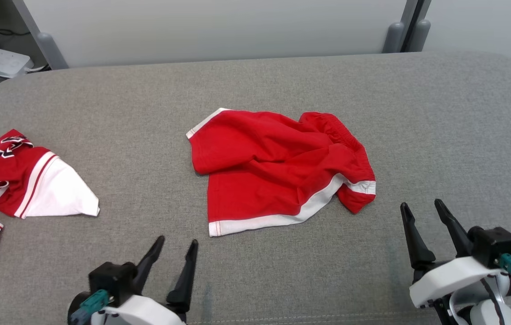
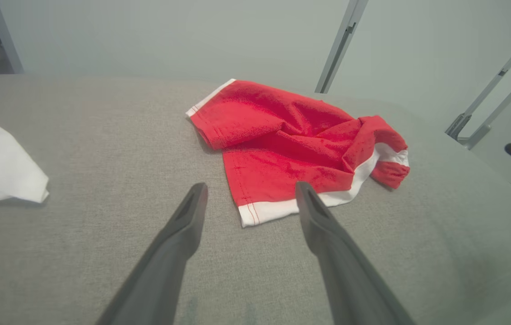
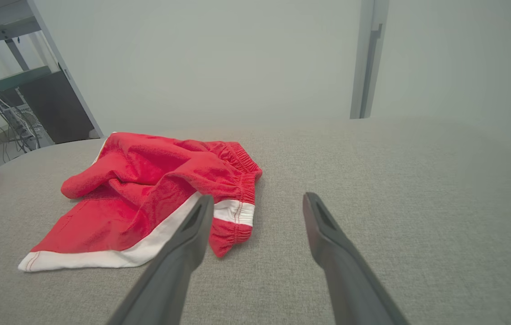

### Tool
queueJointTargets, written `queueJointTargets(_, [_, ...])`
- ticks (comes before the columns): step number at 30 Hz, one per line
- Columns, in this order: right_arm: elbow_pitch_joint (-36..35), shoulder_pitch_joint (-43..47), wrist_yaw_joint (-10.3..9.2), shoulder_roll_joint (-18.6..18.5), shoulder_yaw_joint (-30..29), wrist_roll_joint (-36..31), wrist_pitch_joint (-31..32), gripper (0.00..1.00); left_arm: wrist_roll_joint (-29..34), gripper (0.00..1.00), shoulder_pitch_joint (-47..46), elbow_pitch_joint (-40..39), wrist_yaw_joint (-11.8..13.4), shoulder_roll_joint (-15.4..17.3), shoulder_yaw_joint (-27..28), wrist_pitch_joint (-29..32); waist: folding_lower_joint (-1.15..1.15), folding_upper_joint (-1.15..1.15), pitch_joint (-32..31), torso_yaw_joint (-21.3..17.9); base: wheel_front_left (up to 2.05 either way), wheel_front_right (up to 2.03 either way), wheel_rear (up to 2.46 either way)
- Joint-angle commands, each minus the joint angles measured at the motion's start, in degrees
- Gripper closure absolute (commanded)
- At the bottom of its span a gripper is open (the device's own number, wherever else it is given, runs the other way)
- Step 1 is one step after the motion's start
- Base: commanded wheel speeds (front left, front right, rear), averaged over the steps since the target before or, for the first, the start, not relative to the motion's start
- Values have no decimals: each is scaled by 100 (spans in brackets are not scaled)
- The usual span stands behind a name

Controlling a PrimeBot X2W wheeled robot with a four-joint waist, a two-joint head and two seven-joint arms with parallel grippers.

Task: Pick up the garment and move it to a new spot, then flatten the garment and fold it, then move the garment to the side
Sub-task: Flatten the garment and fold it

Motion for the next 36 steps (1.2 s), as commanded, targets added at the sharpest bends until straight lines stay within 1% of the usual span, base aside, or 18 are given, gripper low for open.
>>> queueJointTargets(1, [-72,-318,25,-136,188,92,55,0,-1,0,-384,-25,-112,47,89,91,0,0,92,19,0,0,0])
queueJointTargets(6, [234,-762,25,-397,512,344,333,0,-197,0,-782,499,-513,-133,-248,522,0,0,356,46,0,0,0])
queueJointTargets(11, [573,-1152,25,-595,820,538,455,0,-337,0,-1200,1024,-724,-337,-339,682,0,0,603,71,0,0,0])
queueJointTargets(15, [797,-1371,25,-675,986,660,462,0,-389,0,-1513,1388,-886,-441,-373,710,0,0,766,83,0,0,0])
queueJointTargets(21, [1100,-1693,25,-725,1280,852,466,0,-465,0,-1937,1939,-1063,-513,-344,740,0,0,965,42,0,0,0])
queueJointTargets(23, [1156,-1751,25,-739,1332,876,476,0,-474,0,-2000,2018,-1085,-526,-342,744,0,0,995,41,0,0,0])
queueJointTargets(31, [1511,-2086,25,-763,1658,1075,418,0,-603,0,-2292,2509,-1306,-678,-396,800,0,0,1129,34,0,0,0])
queueJointTargets(36, [1687,-2220,25,-769,1773,1169,385,0,-688,0,-2419,2744,-1382,-754,-411,863,0,0,1160,33,0,0,0])
